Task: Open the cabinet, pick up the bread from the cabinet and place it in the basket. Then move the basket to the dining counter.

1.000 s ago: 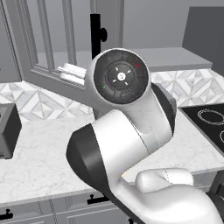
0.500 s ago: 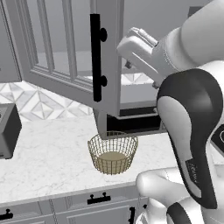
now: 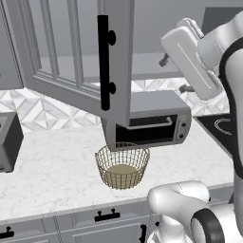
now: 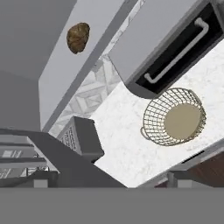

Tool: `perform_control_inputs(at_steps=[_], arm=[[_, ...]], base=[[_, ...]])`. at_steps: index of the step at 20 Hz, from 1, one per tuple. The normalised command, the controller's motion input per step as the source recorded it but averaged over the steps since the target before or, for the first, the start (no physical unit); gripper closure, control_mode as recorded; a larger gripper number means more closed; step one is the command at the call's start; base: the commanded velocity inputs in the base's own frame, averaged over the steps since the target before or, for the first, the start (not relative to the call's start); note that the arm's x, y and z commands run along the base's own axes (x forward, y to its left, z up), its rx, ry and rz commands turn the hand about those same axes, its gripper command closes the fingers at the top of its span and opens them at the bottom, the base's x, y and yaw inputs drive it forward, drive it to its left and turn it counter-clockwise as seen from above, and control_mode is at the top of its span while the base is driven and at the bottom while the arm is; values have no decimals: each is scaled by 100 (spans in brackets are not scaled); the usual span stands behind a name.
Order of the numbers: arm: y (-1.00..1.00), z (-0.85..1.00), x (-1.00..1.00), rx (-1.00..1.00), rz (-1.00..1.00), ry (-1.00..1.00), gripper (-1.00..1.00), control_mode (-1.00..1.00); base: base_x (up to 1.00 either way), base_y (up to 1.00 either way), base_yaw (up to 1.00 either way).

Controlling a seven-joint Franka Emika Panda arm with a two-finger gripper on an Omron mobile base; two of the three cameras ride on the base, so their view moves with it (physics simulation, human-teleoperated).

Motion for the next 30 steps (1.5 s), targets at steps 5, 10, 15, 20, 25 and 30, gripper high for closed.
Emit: perform_control_inputs(at_steps=[5, 10, 15, 20, 25, 30], arm=[[61, -41, 94, 36, 6, 1, -100, -100], [62, 10, 80, 25, 12, 5, -100, -100], [86, 12, 19, 13, 23, 10, -100, -100], [78, 22, 7, 15, 31, 7, -100, -100], [97, 6, -21, 9, 34, 6, -100, -100], [100, 0, -12, 1, 21, 0, -100, -100]], base=[[0, 0, 0], [0, 0, 0], [0, 0, 0], [0, 0, 0], [0, 0, 0], [0, 0, 0]])
